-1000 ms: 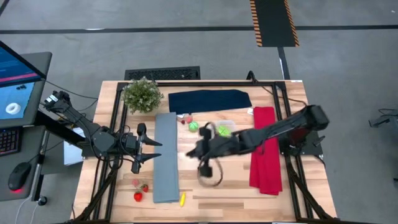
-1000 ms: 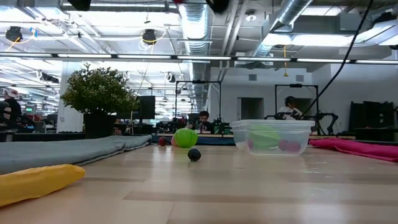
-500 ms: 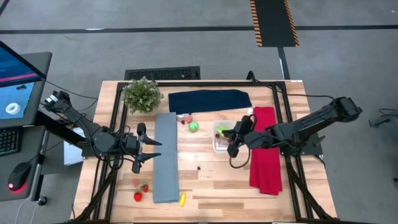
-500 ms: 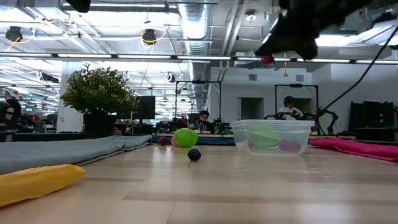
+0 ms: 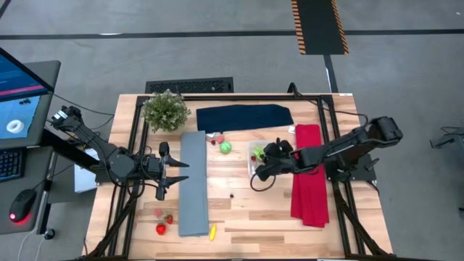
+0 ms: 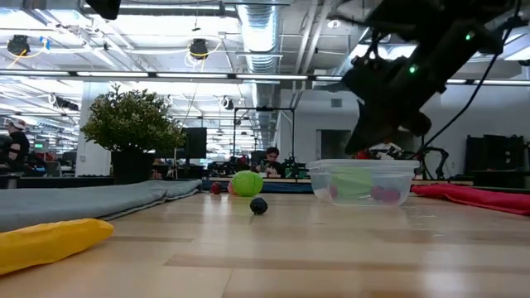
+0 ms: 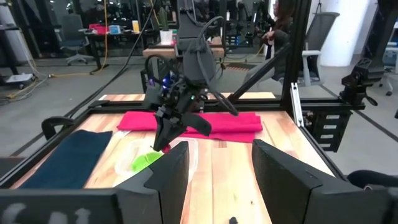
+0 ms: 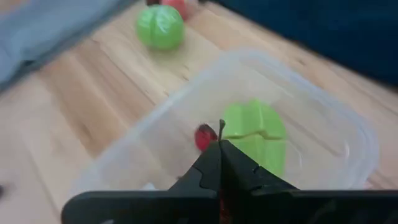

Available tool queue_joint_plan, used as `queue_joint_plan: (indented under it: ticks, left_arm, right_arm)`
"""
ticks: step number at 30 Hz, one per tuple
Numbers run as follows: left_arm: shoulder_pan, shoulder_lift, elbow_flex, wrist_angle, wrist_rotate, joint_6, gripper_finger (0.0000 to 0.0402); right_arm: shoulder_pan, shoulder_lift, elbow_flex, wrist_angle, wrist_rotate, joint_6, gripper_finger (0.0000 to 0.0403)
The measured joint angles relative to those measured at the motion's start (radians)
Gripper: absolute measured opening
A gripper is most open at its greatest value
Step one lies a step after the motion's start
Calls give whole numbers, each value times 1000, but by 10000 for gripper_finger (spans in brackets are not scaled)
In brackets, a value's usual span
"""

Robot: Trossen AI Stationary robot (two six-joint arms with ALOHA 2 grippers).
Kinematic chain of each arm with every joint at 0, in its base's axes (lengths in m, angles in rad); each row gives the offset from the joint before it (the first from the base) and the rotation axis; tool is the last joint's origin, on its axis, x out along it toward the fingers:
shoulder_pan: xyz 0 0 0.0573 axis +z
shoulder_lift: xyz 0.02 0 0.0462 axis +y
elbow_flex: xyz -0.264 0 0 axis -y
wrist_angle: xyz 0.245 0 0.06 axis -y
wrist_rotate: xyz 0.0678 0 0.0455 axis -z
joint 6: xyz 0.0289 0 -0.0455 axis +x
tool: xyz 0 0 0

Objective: Pick and placing Produce into tupperware
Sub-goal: Put the red cherry into the transparent bin, then put the blueberry into the transparent bin

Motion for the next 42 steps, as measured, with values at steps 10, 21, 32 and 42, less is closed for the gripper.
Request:
queue_joint_plan:
  ticks: [10, 21, 32, 42]
  left_arm:
    - [0, 0, 0, -1, 0, -1, 167]
    - [0, 0, 0, -1, 0, 0, 167]
    - [0, 1, 0, -4, 1, -15, 167]
    - [0, 6, -1, -5, 6, -15, 167]
  right_arm:
    - [-5, 30, 27, 62, -4, -5, 101]
    - [91, 30, 69, 365, -58, -133, 197]
    - [221, 139, 111, 607, -52, -231, 193]
    - [131, 368, 504, 44, -111, -2, 181]
